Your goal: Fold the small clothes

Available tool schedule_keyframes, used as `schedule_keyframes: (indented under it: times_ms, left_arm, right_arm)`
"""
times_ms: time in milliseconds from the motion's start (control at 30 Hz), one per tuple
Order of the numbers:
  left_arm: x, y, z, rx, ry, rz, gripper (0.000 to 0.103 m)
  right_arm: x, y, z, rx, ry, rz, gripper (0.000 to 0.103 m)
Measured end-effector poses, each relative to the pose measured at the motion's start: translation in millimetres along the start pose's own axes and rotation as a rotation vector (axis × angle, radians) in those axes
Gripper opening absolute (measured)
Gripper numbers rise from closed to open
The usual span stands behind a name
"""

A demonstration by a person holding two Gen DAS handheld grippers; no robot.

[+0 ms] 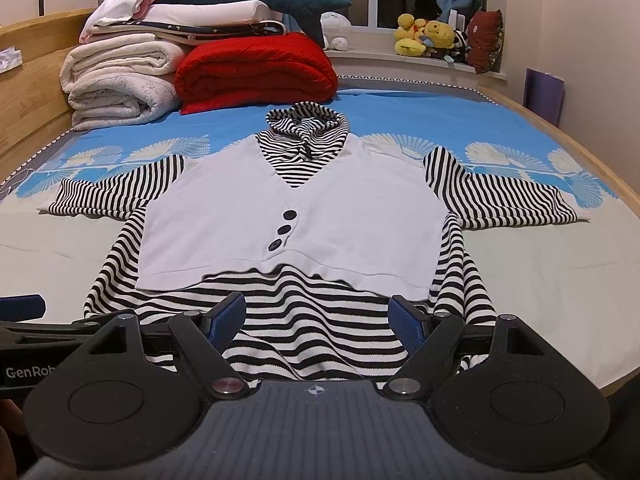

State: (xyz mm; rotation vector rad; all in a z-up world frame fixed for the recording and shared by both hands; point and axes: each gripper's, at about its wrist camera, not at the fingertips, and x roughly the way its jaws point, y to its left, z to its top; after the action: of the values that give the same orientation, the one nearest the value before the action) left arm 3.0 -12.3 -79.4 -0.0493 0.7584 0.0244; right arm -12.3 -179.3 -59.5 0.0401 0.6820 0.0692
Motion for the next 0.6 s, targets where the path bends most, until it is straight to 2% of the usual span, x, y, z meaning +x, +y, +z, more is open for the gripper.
schedule_keyframes:
  times_ms: [467,600]
  left_arm:
    - [0.7,-0.3,-0.4,-0.003,0.003,-0.006,0.102]
    - [6.7,8.0,3.8,-0.043,0.019,0.008,0.102]
  right_arm:
    - [0.5,-1.3,-0.2,0.011,0.004,0.007,0.079]
    - [3.6,-8.1,2.4,0.038,0.003,-0.025,0.079]
